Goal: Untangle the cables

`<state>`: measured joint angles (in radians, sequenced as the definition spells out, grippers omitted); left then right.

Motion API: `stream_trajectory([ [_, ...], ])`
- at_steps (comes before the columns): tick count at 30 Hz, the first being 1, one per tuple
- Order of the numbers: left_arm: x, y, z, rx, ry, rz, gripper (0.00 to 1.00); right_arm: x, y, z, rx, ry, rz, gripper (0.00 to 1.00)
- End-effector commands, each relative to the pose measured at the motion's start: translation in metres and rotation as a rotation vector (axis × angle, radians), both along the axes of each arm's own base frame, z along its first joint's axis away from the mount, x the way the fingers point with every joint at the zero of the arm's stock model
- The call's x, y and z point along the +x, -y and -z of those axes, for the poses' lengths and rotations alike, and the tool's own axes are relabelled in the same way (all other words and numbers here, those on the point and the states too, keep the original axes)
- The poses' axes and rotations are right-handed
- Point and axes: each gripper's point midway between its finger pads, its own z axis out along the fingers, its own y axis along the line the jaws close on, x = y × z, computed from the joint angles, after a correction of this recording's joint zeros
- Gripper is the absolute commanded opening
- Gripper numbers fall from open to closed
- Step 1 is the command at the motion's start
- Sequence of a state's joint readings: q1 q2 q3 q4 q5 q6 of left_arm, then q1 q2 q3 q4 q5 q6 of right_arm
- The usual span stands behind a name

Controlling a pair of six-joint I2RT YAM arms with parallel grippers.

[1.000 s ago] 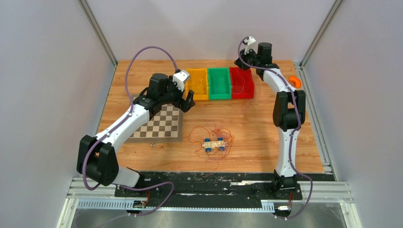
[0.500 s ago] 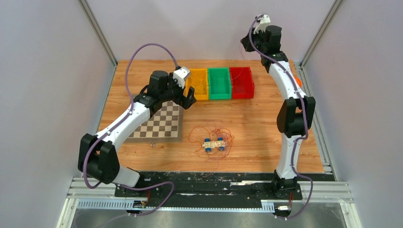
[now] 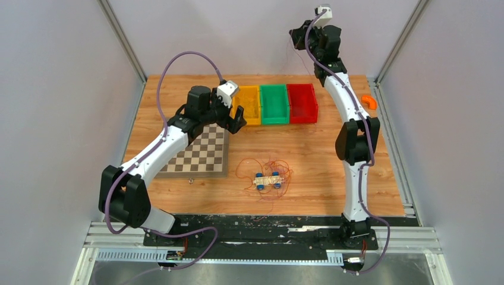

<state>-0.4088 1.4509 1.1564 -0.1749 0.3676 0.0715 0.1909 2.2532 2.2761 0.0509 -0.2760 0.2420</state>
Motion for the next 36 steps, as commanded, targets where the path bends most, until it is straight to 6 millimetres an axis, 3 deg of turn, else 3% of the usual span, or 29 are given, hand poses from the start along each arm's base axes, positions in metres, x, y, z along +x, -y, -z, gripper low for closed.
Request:
stream_trajectory([
  [1,0.007,0.001,-0.018,-0.027,0.041,-0.005,1.00,0.013,0.019,-0.029,0.067,0.091,0.024,0.00],
  [3,0.007,0.004,-0.021,-0.035,0.045,0.010,1.00,0.002,0.020,-0.047,0.059,0.123,0.011,0.00],
  [5,0.005,0.007,-0.025,-0.047,0.057,0.035,1.00,-0.011,0.033,-0.066,0.025,0.170,0.038,0.00],
  [9,0.006,0.013,-0.028,-0.061,0.072,0.070,1.00,-0.035,0.088,-0.098,-0.017,0.187,0.162,0.00],
  [12,0.010,0.016,-0.026,-0.066,0.067,0.076,1.00,-0.064,0.119,-0.104,0.021,0.102,0.178,0.00],
  [15,0.014,0.021,-0.029,-0.082,0.077,0.085,1.00,-0.109,0.113,-0.112,0.021,0.089,0.128,0.00],
  [20,0.017,0.027,-0.031,-0.101,0.073,0.103,1.00,-0.156,0.091,-0.076,0.021,-0.029,0.084,0.00],
  [23,0.017,0.028,-0.031,-0.107,0.070,0.108,1.00,-0.179,0.069,-0.076,0.030,-0.036,0.001,0.00],
  [25,0.015,0.027,-0.030,-0.107,0.066,0.110,1.00,-0.184,0.059,-0.082,0.017,-0.015,-0.011,0.00],
  [27,0.013,0.026,-0.030,-0.107,0.063,0.106,1.00,-0.179,0.061,-0.082,-0.022,0.007,0.028,0.00],
  [32,0.007,0.024,-0.027,-0.112,0.048,0.099,1.00,-0.142,0.110,-0.054,-0.059,-0.049,0.173,0.00],
  [36,0.004,0.022,-0.024,-0.113,0.038,0.090,1.00,-0.150,0.095,-0.066,0.010,-0.068,0.019,0.00],
])
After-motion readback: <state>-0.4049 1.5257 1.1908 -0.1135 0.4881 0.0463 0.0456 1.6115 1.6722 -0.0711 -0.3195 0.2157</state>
